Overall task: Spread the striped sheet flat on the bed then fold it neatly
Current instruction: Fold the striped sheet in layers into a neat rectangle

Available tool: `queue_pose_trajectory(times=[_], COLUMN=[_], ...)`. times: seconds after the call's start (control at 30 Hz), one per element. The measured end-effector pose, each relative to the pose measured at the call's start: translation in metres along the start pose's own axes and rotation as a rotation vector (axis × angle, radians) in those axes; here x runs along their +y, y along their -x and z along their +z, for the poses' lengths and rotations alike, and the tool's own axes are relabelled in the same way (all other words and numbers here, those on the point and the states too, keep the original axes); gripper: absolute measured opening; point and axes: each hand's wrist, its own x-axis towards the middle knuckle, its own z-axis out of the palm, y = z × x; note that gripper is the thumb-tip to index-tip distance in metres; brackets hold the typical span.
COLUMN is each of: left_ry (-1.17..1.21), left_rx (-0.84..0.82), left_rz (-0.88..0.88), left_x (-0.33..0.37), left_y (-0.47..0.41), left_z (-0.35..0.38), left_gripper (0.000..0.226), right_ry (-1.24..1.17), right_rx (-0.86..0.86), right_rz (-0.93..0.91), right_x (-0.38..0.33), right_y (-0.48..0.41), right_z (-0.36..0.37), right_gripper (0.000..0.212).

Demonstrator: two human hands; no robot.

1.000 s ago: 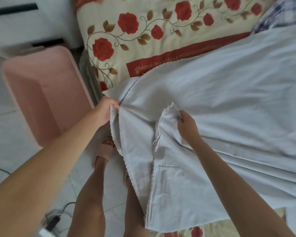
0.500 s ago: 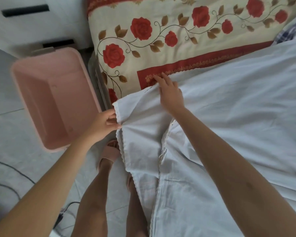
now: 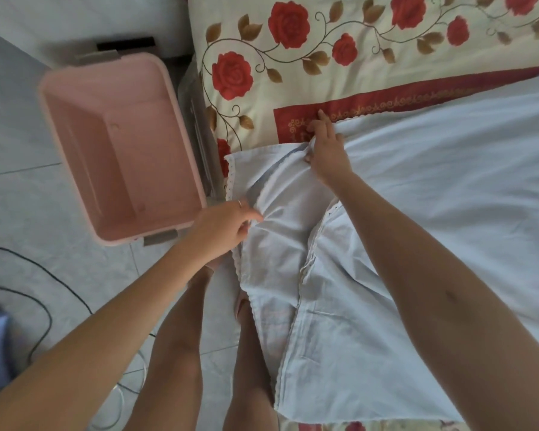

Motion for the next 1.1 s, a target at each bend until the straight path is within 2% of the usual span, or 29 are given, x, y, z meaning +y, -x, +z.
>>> queue_pose_trajectory(times=[0.1,0.27,0.33,0.4,0.53,0.6,0.67,0.73,0.8,0.83,0.87,0.97,1.1], left_ry=[-0.189,-0.610,-0.640,-0.666,-0.511,-0.350,-0.202,-0.173,-0.117,-0.114,-0.122,-0.150,-0.074], left_rx=[-0.199,-0.271,-0.342,-0.299,-0.312,-0.304,-0.237,-0.014,0.309,0.373,0.353,0.073,-0.021], left_rz=[-0.085,-0.045,-0.088,-0.141,-0.151,-0.143,-0.178,-0.182,-0.114,-0.088,-0.101,-0.150,-0.060], left_x=[0.017,0.044,0.048,0.043,0.031,0.035,0.032,0.028,0.024,0.023,0.019,0.019,0.034], left_y=[-0.010,-0.031,-0.035,-0.033,-0.021,-0.021,-0.027,-0.035,-0.050,-0.065,-0.077,-0.123,-0.146], left_z=[0.004,0.016,0.021,0.031,0.039,0.029,0.013,-0.013,-0.031,-0.035,-0.038,-0.041,-0.033], left_gripper=[0.040,0.052,0.057,0.060,0.075,0.066,0.051,0.045,0.032,0.028,0.029,0.046,0.026], right_ry=[0.035,0.012,-0.085,-0.153,0.126,0.207,0.295,0.409,0.451,0.456,0.450,0.417,0.215], right_rx=[-0.002,0.020,0.085,0.183,0.301,0.285,0.328,0.419,0.411,0.386,0.346,0.284,0.254], right_rz=[-0.024,0.016,0.031,0.001,-0.157,-0.173,-0.180,-0.264,-0.362,-0.396,-0.411,-0.401,-0.390], right_x=[0.001,-0.006,-0.007,-0.007,-0.004,0.004,0.015,0.023,0.026,0.028,0.027,0.034,0.026], right_y=[0.000,0.006,0.013,0.023,0.039,0.040,0.043,0.052,0.072,0.084,0.094,0.113,0.119], right_z=[-0.002,-0.009,-0.010,-0.012,-0.014,-0.016,-0.023,-0.032,-0.039,-0.044,-0.045,-0.057,-0.082], right_gripper=[0.037,0.026,0.024,0.023,0.022,0.025,0.017,0.011,0.013,0.015,0.017,0.017,0.011])
